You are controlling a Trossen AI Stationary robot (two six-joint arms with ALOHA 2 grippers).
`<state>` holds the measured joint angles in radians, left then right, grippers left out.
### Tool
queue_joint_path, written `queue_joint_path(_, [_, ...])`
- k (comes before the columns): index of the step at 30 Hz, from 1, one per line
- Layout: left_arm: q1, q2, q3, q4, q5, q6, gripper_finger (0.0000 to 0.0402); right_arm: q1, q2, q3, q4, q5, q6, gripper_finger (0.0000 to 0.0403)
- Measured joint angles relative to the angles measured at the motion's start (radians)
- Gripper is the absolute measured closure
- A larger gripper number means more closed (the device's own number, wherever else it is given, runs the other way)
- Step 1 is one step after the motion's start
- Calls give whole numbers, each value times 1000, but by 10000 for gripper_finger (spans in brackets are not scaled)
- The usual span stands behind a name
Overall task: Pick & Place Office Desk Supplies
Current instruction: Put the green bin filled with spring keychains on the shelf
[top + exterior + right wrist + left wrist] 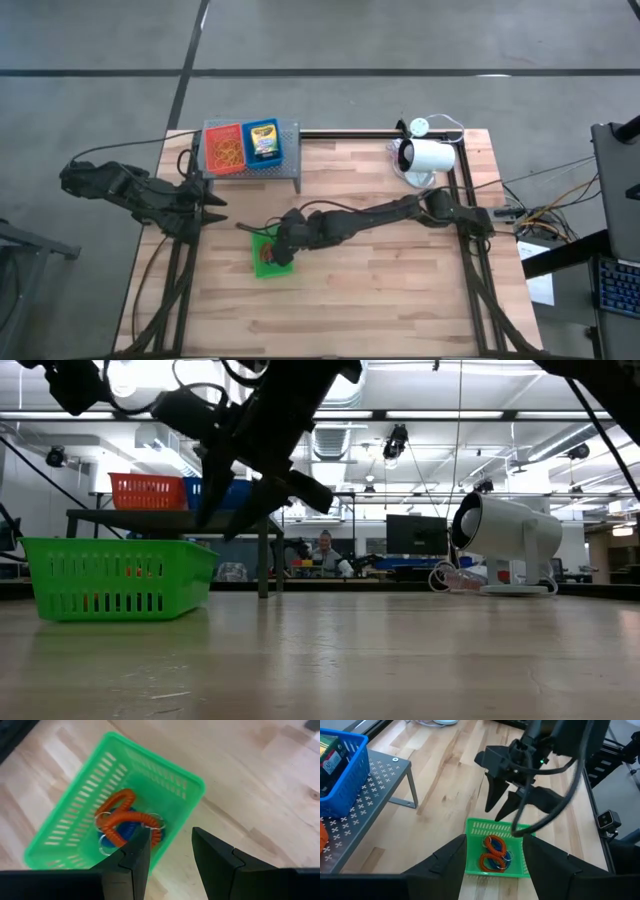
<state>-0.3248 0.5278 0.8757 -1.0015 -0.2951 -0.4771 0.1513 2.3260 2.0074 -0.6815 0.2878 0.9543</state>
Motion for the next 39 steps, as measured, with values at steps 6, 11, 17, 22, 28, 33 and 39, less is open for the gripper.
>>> queue_joint_path(6, [0, 0, 0, 0, 0, 0, 201, -1, -3, -42, 28, -15, 19, 261])
queue_joint_path(11, [0, 0, 0, 1, 0, 0, 201, 0, -5, -98, 117, -62, 20, 261])
queue_joint_path(17, [0, 0, 0, 1, 0, 0, 201, -1, -5, -129, 143, -65, 41, 261])
queue_joint_path(22, [0, 0, 0, 1, 0, 0, 201, -1, -5, -150, 166, -84, 53, 261])
queue_joint_path(28, [0, 0, 0, 1, 0, 0, 201, -1, -5, -166, 192, -87, 52, 264])
queue_joint_path(33, [0, 0, 0, 1, 0, 0, 201, -1, -5, -159, 192, -87, 41, 278])
queue_joint_path(39, [0, 0, 0, 1, 0, 0, 201, -1, -5, -147, 195, -87, 29, 306])
